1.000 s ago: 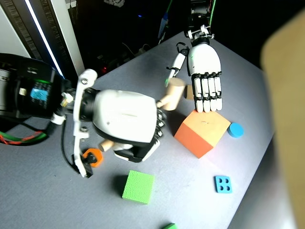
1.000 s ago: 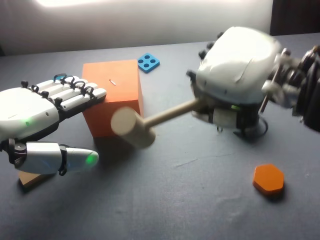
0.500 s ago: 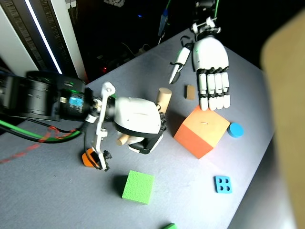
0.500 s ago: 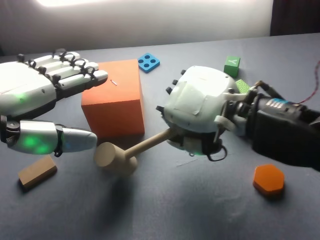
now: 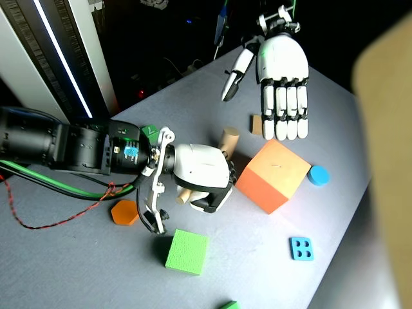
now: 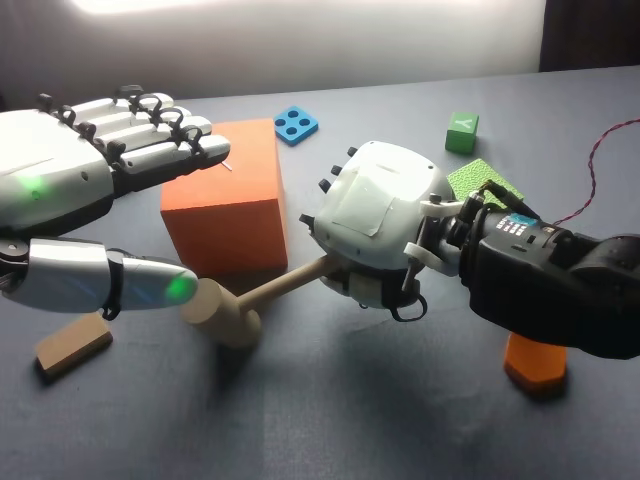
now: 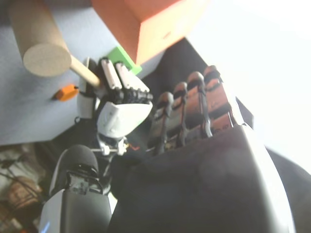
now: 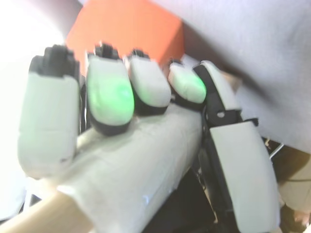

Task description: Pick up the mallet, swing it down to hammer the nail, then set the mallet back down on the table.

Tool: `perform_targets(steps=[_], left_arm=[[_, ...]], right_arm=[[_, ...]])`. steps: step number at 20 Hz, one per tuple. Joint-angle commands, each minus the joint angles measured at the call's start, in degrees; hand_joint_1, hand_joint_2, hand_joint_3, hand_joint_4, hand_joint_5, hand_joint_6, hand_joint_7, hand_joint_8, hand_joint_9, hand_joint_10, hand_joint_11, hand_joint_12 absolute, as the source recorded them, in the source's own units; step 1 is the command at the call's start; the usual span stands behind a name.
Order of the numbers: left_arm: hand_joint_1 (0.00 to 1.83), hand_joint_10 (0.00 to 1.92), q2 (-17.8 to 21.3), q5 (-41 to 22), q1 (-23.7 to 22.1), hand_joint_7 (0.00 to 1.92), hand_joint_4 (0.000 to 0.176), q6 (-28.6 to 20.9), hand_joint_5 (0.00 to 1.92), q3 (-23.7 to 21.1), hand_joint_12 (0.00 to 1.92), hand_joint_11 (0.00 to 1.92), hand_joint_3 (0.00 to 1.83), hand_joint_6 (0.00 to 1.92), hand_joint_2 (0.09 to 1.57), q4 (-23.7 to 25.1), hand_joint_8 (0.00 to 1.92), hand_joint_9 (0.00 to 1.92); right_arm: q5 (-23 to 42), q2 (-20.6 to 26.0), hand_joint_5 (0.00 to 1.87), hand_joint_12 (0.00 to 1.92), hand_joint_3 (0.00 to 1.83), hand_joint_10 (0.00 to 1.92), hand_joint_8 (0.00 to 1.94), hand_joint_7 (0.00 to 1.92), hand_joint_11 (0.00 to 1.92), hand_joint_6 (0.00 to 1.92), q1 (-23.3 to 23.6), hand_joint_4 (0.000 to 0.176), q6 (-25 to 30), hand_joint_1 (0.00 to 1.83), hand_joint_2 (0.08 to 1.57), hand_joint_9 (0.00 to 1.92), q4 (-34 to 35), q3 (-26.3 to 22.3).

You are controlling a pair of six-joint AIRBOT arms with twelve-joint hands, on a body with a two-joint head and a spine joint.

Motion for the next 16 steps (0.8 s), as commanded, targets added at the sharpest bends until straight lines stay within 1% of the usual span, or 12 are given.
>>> perform_targets(steps=[1, 3, 5, 6, 7, 9, 10, 11, 12, 13, 14, 16], left_arm=[[0.0, 0.0, 0.73, -6.0, -0.92, 0.0, 0.0, -0.57, 0.01, -0.18, 0.0, 0.0, 0.0, 0.0, 1.18, -1.15, 0.0, 0.0], [0.0, 0.0, 1.37, -5.59, -2.12, 0.0, 0.0, -2.15, 0.0, -0.64, 0.0, 0.0, 0.0, 0.0, 1.18, 1.07, 0.0, 0.0], [0.0, 0.0, 2.01, -4.49, -3.64, 0.0, 0.0, -3.39, 0.02, -1.15, 0.0, 0.0, 0.0, 0.01, 1.18, 3.02, 0.0, 0.0], [0.0, 0.0, 2.21, -4.49, -4.28, 0.0, 0.0, -4.17, 0.02, -1.24, 0.0, 0.0, 0.0, 0.01, 1.18, 3.98, 0.0, 0.0], [0.0, 0.0, 2.28, -4.49, -4.63, 0.0, 0.0, -4.61, 0.01, -1.27, 0.0, 0.0, 0.0, 0.0, 1.18, 4.57, 0.0, 0.0], [0.0, 0.0, 2.35, -4.37, -5.34, 0.0, 0.0, -5.04, 0.0, -1.36, 0.0, 0.0, 0.0, 0.0, 1.17, 5.42, 0.0, 0.0], [0.0, 0.0, 2.35, -4.37, -5.46, 0.0, 0.0, -5.06, 0.01, -1.37, 0.0, 0.0, 0.0, 0.01, 1.18, 5.42, 0.0, 0.0], [0.0, 0.0, 2.35, -4.38, -5.53, 0.0, 0.0, -5.06, 0.02, -1.37, 0.0, 0.0, 0.0, 0.01, 1.18, 5.42, 0.0, 0.0], [0.0, 0.0, 2.35, -4.38, -5.69, 0.0, 0.0, -5.06, 0.01, -1.36, 0.0, 0.0, 0.0, 0.0, 1.18, 5.42, 0.0, 0.0], [0.0, 0.0, 2.36, -4.38, -5.81, 0.0, 0.0, -5.06, 0.01, -1.35, 0.0, 0.0, 0.0, 0.0, 1.18, 5.42, 0.0, 0.0], [0.0, 0.0, 2.36, -4.39, -5.91, 0.0, 0.0, -5.08, 0.02, -1.36, 0.0, 0.0, 0.0, 0.01, 1.18, 5.42, 0.0, 0.0], [0.0, 0.0, 2.36, -4.48, -5.93, 0.01, 0.0, -5.2, 0.02, -1.42, 0.0, 0.0, 0.0, 0.01, 1.18, 5.42, 0.0, 0.0]], right_arm=[[2.83, -0.11, 1.28, 1.92, 0.0, 1.92, 1.94, 1.36, 1.59, 1.92, -0.44, 0.176, -1.36, 0.34, 1.44, 1.46, -2.36, 0.22], [3.22, -0.23, 1.17, 1.92, 0.0, 1.92, 1.94, 1.2, 1.37, 1.92, -0.74, 0.176, -0.93, 0.32, 1.37, 1.27, -3.9, 0.21], [3.33, -0.3, 1.1, 1.92, 0.0, 1.92, 1.94, 1.07, 1.12, 1.92, -0.69, 0.171, -0.89, 0.35, 1.29, 1.07, -4.18, 0.21], [3.33, -0.3, 1.06, 1.92, 0.0, 1.92, 1.94, 1.0, 0.91, 1.92, -0.66, 0.121, -0.88, 0.35, 1.27, 0.93, -4.2, 0.21], [3.33, -0.28, 0.99, 1.92, 0.0, 1.92, 1.94, 0.92, 0.76, 1.92, -0.64, 0.0, -0.89, 0.27, 1.28, 0.82, -4.2, 0.21], [3.32, -0.1, 0.92, 1.92, 0.0, 1.92, 1.94, 0.85, 0.58, 1.92, -0.61, 0.0, -0.88, 0.14, 1.28, 0.71, -4.2, 0.18], [3.3, 0.07, 0.83, 1.86, 0.0, 1.77, 1.74, 0.82, 0.52, 1.75, -0.62, 0.0, -0.87, 0.12, 1.28, 0.69, -4.2, 0.08], [3.3, 0.3, 0.78, 1.75, 0.0, 1.59, 1.52, 0.81, 0.52, 1.5, -0.66, 0.0, -0.87, 0.21, 1.26, 0.71, -4.2, -0.12], [3.3, 0.48, 0.73, 1.58, 0.0, 1.37, 1.35, 0.74, 0.45, 1.26, -0.68, 0.0, -0.87, 0.27, 1.24, 0.65, -4.2, -0.31], [3.3, 0.68, 0.74, 1.49, 0.0, 1.2, 1.18, 0.73, 0.4, 1.07, -0.68, 0.0, -0.87, 0.23, 1.25, 0.61, -4.2, -0.55], [3.3, 0.94, 0.74, 1.42, 0.0, 1.08, 1.03, 0.74, 0.38, 0.94, -0.62, 0.0, -0.87, 0.22, 1.25, 0.62, -4.2, -0.86], [3.33, 1.6, 0.74, 1.23, 0.0, 0.69, 0.54, 0.81, 0.38, 0.52, -0.27, 0.0, -0.64, 0.19, 1.25, 0.67, -4.2, -1.81]])
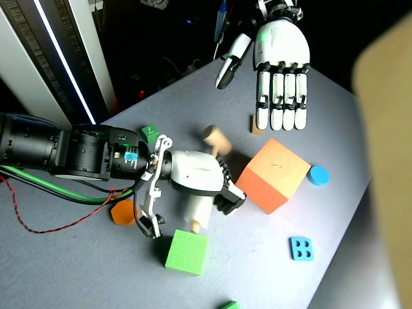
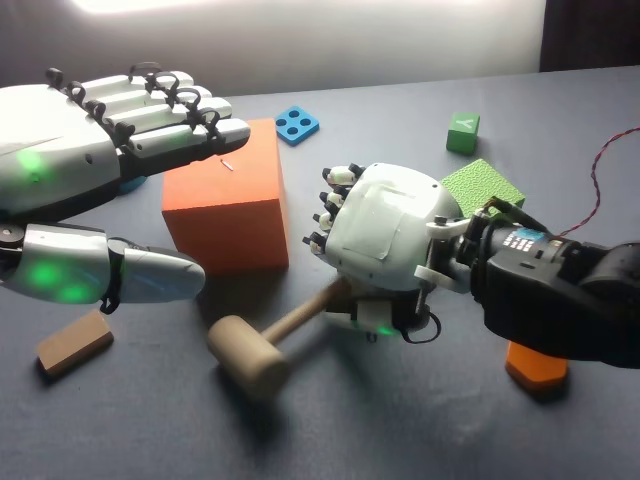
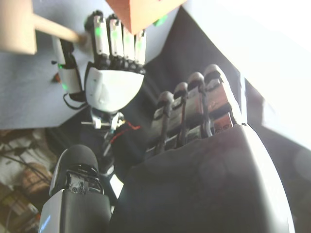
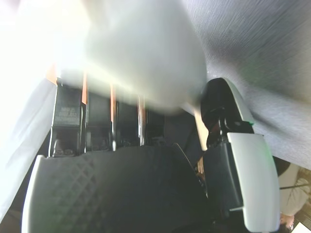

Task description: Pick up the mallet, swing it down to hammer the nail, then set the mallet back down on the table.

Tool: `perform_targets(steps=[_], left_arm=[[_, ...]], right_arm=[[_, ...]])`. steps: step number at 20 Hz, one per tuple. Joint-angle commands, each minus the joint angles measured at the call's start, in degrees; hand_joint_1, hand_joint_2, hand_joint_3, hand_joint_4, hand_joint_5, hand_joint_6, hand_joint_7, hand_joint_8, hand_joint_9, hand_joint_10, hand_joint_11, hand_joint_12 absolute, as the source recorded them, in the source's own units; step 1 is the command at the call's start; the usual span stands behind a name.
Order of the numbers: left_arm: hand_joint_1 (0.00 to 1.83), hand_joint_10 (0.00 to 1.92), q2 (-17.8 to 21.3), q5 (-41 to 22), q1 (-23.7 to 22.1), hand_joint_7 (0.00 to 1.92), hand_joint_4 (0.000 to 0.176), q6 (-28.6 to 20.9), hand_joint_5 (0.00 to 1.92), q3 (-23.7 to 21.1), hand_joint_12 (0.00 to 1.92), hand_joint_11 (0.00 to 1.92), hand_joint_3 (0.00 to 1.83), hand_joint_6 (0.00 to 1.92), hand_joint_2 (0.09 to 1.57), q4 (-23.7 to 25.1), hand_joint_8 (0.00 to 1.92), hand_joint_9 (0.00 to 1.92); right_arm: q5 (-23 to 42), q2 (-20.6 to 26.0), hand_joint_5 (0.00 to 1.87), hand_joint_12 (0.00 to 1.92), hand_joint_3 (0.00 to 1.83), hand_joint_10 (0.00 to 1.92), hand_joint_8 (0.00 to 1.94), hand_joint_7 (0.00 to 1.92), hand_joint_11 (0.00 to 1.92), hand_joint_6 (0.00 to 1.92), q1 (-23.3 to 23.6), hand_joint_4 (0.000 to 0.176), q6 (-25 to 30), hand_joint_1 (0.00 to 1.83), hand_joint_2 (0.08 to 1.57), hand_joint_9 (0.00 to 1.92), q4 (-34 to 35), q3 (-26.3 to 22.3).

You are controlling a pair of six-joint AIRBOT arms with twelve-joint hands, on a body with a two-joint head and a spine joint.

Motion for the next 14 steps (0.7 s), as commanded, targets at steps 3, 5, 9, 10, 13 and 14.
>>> perform_targets(steps=[3, 5, 9, 10, 13, 14], left_arm=[[0.0, 0.0, 0.5, -5.58, -0.75, 0.01, 0.0, -0.24, 0.02, -0.29, 0.0, 0.0, 0.0, 0.01, 1.17, -2.23, 0.0, 0.0], [0.0, 0.0, 0.5, -5.48, -0.75, 0.0, 0.0, -0.24, 0.0, -0.41, 0.0, 0.0, 0.0, 0.0, 1.17, -2.22, 0.0, 0.0], [0.0, 0.0, 0.5, -5.24, -0.8, 0.0, 0.0, -0.24, 0.0, -0.59, 0.0, 0.0, 0.0, 0.0, 1.17, -2.22, 0.0, 0.0], [0.0, 0.0, 0.5, -5.23, -0.86, 0.0, 0.0, -0.24, 0.0, -0.63, 0.0, 0.0, 0.0, 0.0, 1.17, -2.22, 0.0, 0.0], [0.0, 0.0, 0.56, -5.24, -0.9, 0.0, 0.0, -0.24, 0.0, -0.71, 0.0, 0.0, 0.0, 0.0, 1.17, -2.22, 0.0, 0.0], [0.0, 0.0, 0.56, -5.24, -0.9, 0.0, 0.0, -0.24, 0.0, -0.73, 0.0, 0.0, 0.0, 0.0, 1.16, -2.16, 0.0, 0.0]], right_arm=[[6.31, 1.13, 0.7, 1.07, 0.0, 0.18, 0.05, 0.76, 0.19, 0.06, 1.08, 0.0, -0.15, 0.19, 1.24, 0.63, -0.99, -1.53], [6.36, 2.27, 0.5, 0.98, 0.0, 0.02, 0.0, 0.52, 0.01, 0.0, 1.8, 0.0, 0.69, 0.19, 1.19, 0.46, -0.96, -2.45], [4.86, 7.47, 0.34, 0.65, 0.0, 0.0, 0.0, 0.34, 0.0, 0.0, 4.22, 0.0, 1.52, 0.12, 1.12, 0.28, 4.84, -7.03], [3.76, 9.86, 0.26, 0.45, 0.0, 0.0, 0.0, 0.25, 0.0, 0.0, 5.32, 0.0, 1.61, 0.08, 1.11, 0.2, 7.68, -8.79], [-0.98, 16.0, 0.15, 0.13, 0.0, 0.0, 0.0, 0.11, 0.0, 0.01, 8.25, 0.0, 1.52, 0.07, 1.1, 0.06, 16.34, -12.79], [-1.66, 18.15, 0.17, 0.2, 0.0, 0.01, 0.01, 0.14, 0.0, 0.01, 9.08, 0.0, 1.01, 0.1, 1.09, 0.09, 17.65, -14.51]])
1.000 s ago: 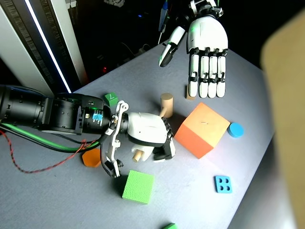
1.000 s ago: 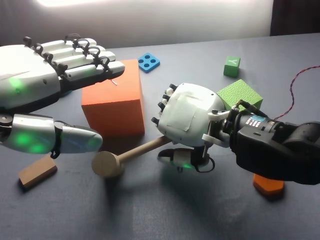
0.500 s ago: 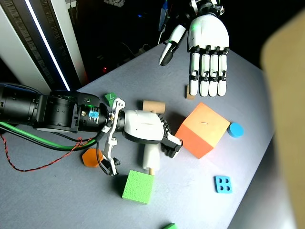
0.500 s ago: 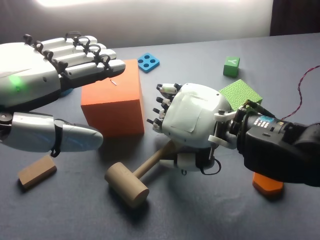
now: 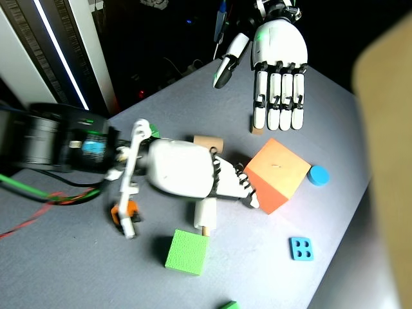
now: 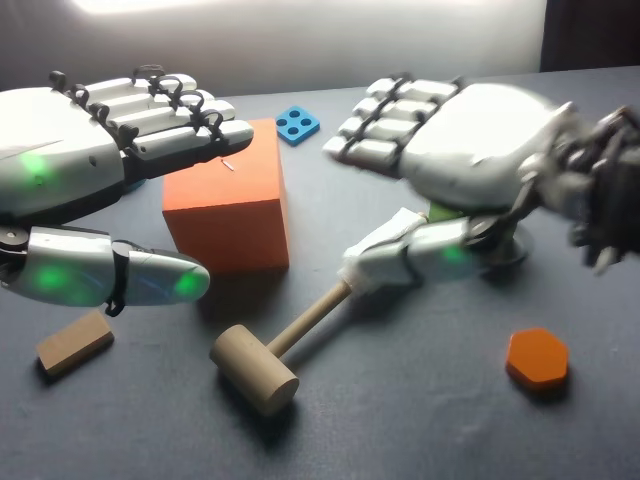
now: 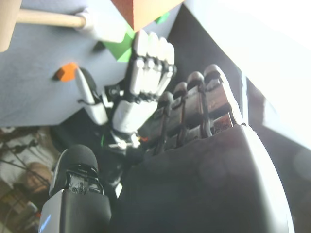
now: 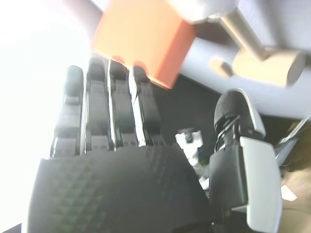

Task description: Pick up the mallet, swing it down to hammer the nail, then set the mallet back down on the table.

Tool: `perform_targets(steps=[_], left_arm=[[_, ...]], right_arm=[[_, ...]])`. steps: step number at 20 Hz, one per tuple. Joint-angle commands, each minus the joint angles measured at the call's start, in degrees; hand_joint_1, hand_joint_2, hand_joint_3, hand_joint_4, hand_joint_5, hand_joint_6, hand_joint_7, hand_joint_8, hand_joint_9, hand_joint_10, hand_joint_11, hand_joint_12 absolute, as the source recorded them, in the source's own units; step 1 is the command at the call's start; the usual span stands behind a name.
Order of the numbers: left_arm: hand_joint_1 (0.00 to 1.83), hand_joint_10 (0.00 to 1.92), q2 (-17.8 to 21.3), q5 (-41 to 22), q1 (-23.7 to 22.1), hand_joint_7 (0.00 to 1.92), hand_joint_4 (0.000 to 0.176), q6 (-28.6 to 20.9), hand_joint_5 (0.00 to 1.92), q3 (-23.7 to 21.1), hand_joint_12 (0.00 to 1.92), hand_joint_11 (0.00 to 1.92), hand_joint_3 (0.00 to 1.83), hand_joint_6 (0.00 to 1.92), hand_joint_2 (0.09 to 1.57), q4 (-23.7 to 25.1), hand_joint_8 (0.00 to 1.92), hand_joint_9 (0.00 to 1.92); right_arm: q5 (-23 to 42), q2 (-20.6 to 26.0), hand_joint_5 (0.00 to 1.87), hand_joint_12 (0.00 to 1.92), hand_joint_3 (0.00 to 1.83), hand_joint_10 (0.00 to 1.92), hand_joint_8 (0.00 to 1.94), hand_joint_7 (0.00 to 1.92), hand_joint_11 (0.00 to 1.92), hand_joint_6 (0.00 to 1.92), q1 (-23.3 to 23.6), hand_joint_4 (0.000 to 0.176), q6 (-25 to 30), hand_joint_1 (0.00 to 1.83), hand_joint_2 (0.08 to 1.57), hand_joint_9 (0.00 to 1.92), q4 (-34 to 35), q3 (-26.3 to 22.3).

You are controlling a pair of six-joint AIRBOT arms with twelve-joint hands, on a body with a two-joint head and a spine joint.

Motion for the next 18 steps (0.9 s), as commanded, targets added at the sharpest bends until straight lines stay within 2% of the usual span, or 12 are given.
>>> perform_targets(steps=[1, 3, 5, 6, 7, 9, 11, 13, 14, 16, 17, 18], left_arm=[[0.0, 0.0, 0.52, -5.44, -0.91, 0.0, 0.0, -0.09, 0.01, -0.07, 0.0, 0.0, 0.0, 0.0, 1.16, -2.07, 0.0, 0.0], [0.0, 0.03, 0.55, -5.44, -1.02, 0.18, 0.0, -0.1, 0.13, -0.33, 0.04, 0.05, 0.0, 0.01, 1.17, -2.07, 0.02, 0.15], [0.0, 0.02, 0.56, -5.32, -1.39, 0.39, 0.0, -0.1, 0.26, -0.71, 0.31, 0.0, 0.0, 0.02, 1.17, -2.07, 0.04, 0.31], [0.0, 0.05, 0.54, -4.53, -1.78, 0.49, 0.0, -0.1, 0.35, -1.02, 0.44, 0.0, 0.0, 0.04, 1.18, -2.07, 0.07, 0.4], [0.0, 0.82, 0.52, -4.19, -2.01, 0.4, 0.0, -0.1, 0.42, -1.22, 0.99, 0.0, 0.01, 0.29, 1.19, -2.07, 0.79, 0.34], [0.0, 1.82, 0.47, -3.49, -2.44, 0.15, 0.0, -0.09, 0.08, -1.67, 1.83, 0.01, 0.0, 1.74, 1.21, -2.07, 1.81, 0.15], [0.01, 1.92, 0.4, -3.39, -2.53, 0.12, 0.0, -0.06, 0.09, -1.94, 1.92, 0.16, 0.01, 1.91, 1.24, -2.07, 1.92, 0.17], [0.0, 1.92, 0.38, -3.36, -2.53, 0.22, 0.0, 0.13, 0.23, -2.08, 1.92, 0.2, 0.01, 1.81, 1.26, -2.07, 1.9, 0.22], [0.05, 1.92, 0.25, -3.37, -2.53, 0.53, 0.0, 0.13, 0.5, -1.98, 1.92, 0.47, 0.01, 1.71, 1.28, -2.07, 1.89, 0.46], [0.09, 1.92, 0.18, -3.62, -2.44, 1.12, 0.0, 0.14, 1.09, -1.74, 1.92, 1.13, 0.0, 1.88, 1.29, -2.07, 1.92, 1.09], [0.17, 1.92, 0.11, -3.68, -2.44, 1.34, 0.039, 0.14, 1.31, -1.61, 1.92, 1.37, 0.0, 1.74, 1.26, -2.07, 1.92, 1.35], [0.29, 1.92, -0.01, -3.68, -2.44, 1.43, 0.149, 0.13, 1.39, -1.44, 1.92, 1.48, 0.0, 1.68, 1.22, -2.07, 1.92, 1.48]], right_arm=[[3.9, 0.96, 0.18, 0.21, 0.0, 0.01, 0.01, 0.15, 0.0, 0.01, 1.12, 0.0, -0.53, 0.11, 1.08, 0.09, -0.11, -1.24], [0.6, 4.62, 0.3, 0.59, 0.0, 0.03, 0.01, 0.31, 0.0, 0.01, 3.62, 0.0, -7.06, 0.17, 1.06, 0.26, 10.2, -4.27], [-0.75, 7.24, 0.41, 0.96, 0.0, 0.05, 0.02, 0.45, 0.0, 0.02, 5.4, 0.0, -13.55, 0.24, 1.06, 0.4, 19.71, -6.26], [-0.76, 8.96, 0.54, 1.27, 0.0, 0.42, 0.12, 0.58, 0.08, 0.02, 6.33, 0.0, -17.82, 0.27, 1.07, 0.46, 23.99, -7.71], [-0.58, 10.21, 0.6, 1.49, 0.0, 1.03, 0.84, 0.45, 0.18, 0.11, 6.87, 0.0, -22.58, 0.29, 1.06, 0.41, 29.68, -8.78], [-0.23, 13.98, 0.25, 1.88, 0.0, 1.83, 1.78, 0.28, 0.3, 1.44, 7.8, 0.0, -30.75, 0.29, 1.09, 0.31, 40.37, -11.75], [-0.45, 16.59, 0.15, 1.92, 0.02, 1.92, 1.93, 0.21, 0.4, 1.89, 7.84, 0.0, -31.28, 0.29, 1.2, 0.32, 41.3, -13.99], [-0.4, 17.04, 0.35, 1.92, 0.02, 1.92, 1.94, 0.26, 0.74, 1.92, 8.06, 0.0, -31.28, 0.43, 1.28, 0.49, 41.32, -14.74], [0.01, 16.84, 0.46, 1.92, 0.0, 1.92, 1.94, 0.4, 0.85, 1.92, 8.27, 0.0, -31.29, 0.47, 1.24, 0.6, 41.32, -14.72], [1.19, 16.24, 0.73, 1.92, 0.0, 1.92, 1.94, 0.75, 0.98, 1.92, 7.55, 0.0, -31.18, 0.3, 1.25, 0.82, 41.32, -14.73], [1.19, 15.96, 1.01, 1.92, 0.0, 1.92, 1.94, 1.05, 1.21, 1.92, 7.25, 0.0, -31.19, 0.29, 1.23, 1.1, 41.32, -14.73], [1.23, 15.76, 1.19, 1.92, 0.0, 1.92, 1.94, 1.23, 1.36, 1.92, 7.0, 0.0, -31.21, 0.3, 1.21, 1.28, 41.32, -14.73]])
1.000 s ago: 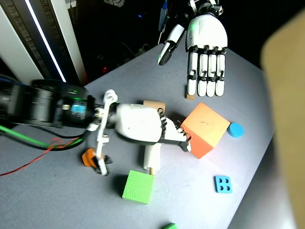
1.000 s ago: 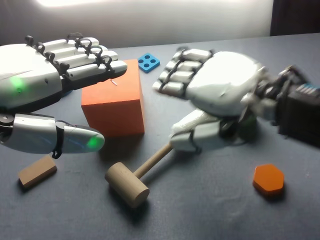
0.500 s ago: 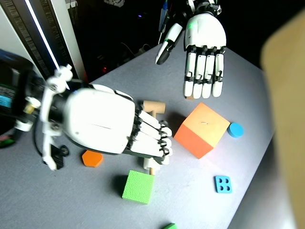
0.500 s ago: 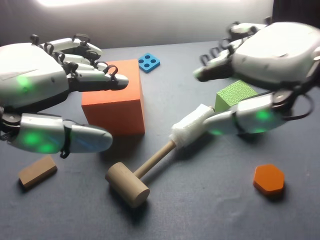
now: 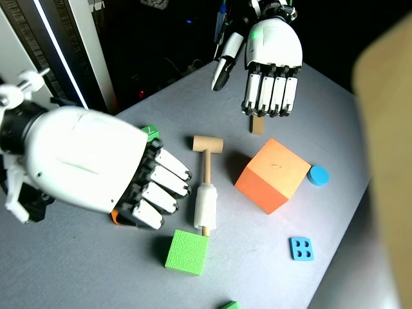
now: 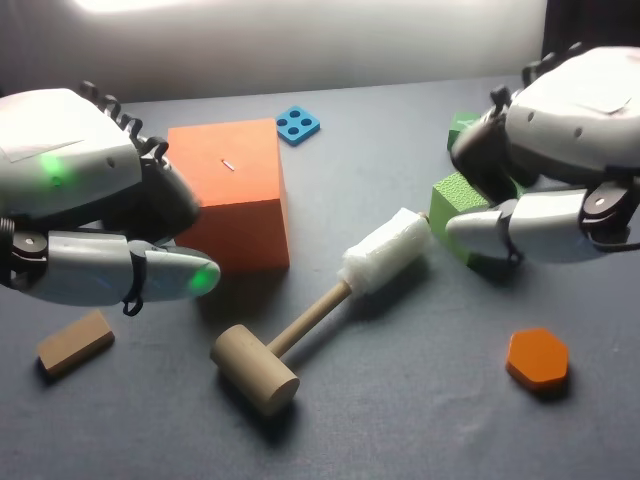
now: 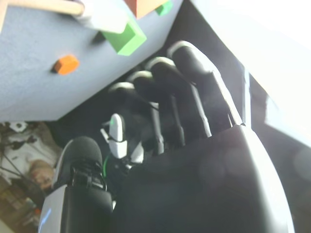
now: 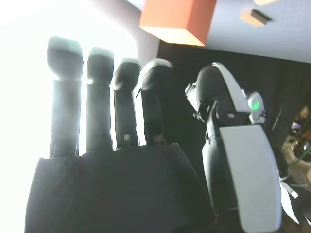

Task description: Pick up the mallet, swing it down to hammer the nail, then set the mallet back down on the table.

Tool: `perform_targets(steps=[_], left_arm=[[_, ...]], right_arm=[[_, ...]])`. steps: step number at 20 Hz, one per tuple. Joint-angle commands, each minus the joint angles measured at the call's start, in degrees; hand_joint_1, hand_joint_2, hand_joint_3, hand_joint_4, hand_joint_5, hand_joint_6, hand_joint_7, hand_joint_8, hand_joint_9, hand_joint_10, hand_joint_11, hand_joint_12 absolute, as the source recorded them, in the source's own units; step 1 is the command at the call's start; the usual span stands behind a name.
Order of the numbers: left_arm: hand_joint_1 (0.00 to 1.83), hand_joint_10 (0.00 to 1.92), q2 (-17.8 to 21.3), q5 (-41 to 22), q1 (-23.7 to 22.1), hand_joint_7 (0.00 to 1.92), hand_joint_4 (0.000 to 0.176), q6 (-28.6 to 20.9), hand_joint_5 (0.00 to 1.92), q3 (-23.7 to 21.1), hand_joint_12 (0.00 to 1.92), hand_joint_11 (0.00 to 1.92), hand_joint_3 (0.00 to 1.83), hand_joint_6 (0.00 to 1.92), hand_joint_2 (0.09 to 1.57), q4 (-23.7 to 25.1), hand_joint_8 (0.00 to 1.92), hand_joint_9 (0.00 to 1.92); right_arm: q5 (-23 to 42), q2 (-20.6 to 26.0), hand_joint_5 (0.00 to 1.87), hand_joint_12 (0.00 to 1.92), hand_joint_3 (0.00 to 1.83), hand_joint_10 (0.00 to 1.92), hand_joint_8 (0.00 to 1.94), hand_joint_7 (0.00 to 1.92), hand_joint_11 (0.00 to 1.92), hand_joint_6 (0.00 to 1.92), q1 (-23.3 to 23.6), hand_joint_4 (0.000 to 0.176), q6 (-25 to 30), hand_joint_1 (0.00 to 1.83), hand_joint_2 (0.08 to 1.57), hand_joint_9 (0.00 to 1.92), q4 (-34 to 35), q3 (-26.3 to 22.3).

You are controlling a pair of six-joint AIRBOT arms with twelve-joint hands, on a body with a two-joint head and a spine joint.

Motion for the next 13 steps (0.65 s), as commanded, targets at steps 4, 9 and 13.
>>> perform_targets(steps=[4, 9, 13], left_arm=[[0.54, 1.92, -0.7, -6.17, -0.57, 1.61, 0.176, -0.43, 1.44, 0.96, 1.92, 1.64, 0.02, 1.92, 1.33, -1.95, 1.92, 1.64], [1.01, 1.92, -1.18, -6.29, -0.42, 1.62, 0.176, -0.77, 1.46, 0.9, 1.92, 1.67, 0.01, 1.92, 1.36, -1.95, 1.92, 1.66], [0.88, 1.92, -1.26, -6.28, 0.04, 1.54, 0.176, -0.77, 1.35, 0.79, 1.92, 1.62, 0.03, 1.92, 1.41, -1.95, 1.92, 1.59]], right_arm=[[2.93, -0.13, 1.51, 1.92, 0.04, 1.92, 1.94, 1.63, 1.72, 1.92, 0.0, 0.0, -0.8, 0.41, 1.41, 1.66, -1.24, 0.01], [3.24, -0.27, 1.51, 1.92, 0.01, 1.92, 1.94, 1.64, 1.77, 1.92, -0.17, 0.005, -0.86, 0.82, 1.51, 1.7, -1.26, 0.35], [4.41, -0.45, 1.53, 1.92, 0.0, 1.92, 1.94, 1.65, 1.78, 1.92, -0.25, 0.025, -0.23, 0.83, 1.51, 1.7, -1.27, 0.97]])
